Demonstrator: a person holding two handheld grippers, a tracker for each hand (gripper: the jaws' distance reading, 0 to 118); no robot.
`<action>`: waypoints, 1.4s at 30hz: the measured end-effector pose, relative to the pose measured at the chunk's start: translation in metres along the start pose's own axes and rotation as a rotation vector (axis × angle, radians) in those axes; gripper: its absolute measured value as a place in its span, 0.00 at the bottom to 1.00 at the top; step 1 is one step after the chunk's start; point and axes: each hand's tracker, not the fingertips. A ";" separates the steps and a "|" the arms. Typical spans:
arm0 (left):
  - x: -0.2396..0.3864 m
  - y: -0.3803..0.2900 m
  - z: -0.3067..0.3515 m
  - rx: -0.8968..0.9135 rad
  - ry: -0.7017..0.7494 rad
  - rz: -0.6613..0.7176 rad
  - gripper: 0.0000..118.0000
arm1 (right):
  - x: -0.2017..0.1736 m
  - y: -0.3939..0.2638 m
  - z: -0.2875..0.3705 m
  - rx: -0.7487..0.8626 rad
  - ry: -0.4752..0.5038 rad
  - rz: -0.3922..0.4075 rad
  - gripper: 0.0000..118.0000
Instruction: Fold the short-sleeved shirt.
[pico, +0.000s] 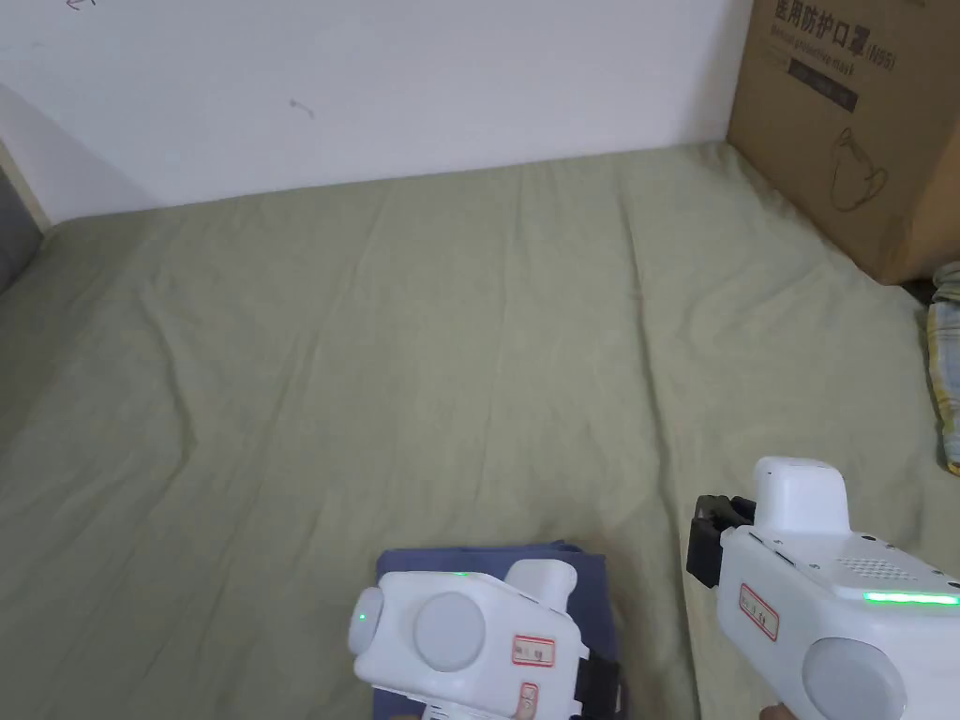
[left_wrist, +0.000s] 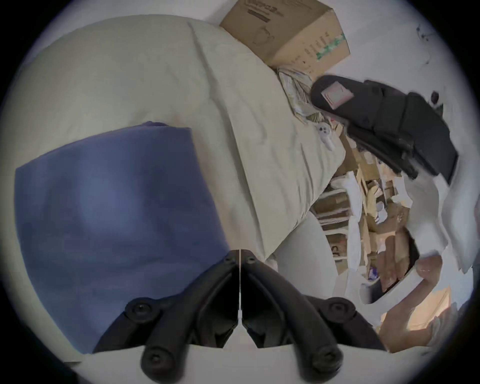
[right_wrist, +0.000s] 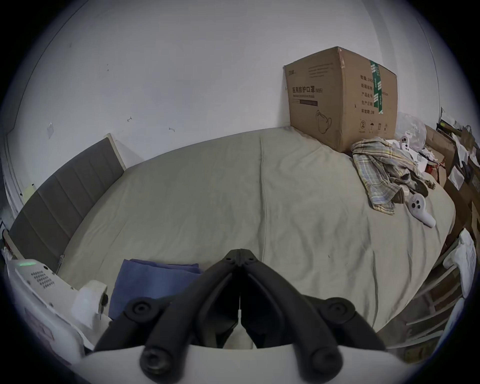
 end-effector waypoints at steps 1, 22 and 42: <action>-0.006 0.001 0.008 0.020 -0.022 0.031 0.00 | -0.002 0.002 0.001 -0.001 0.008 0.012 0.01; -0.194 -0.092 0.141 0.406 -0.169 0.505 0.01 | -0.102 -0.037 -0.096 -0.618 0.320 0.147 0.01; -0.209 -0.041 0.058 0.327 -0.396 0.552 0.95 | -0.101 -0.041 -0.104 -0.641 0.302 0.100 0.01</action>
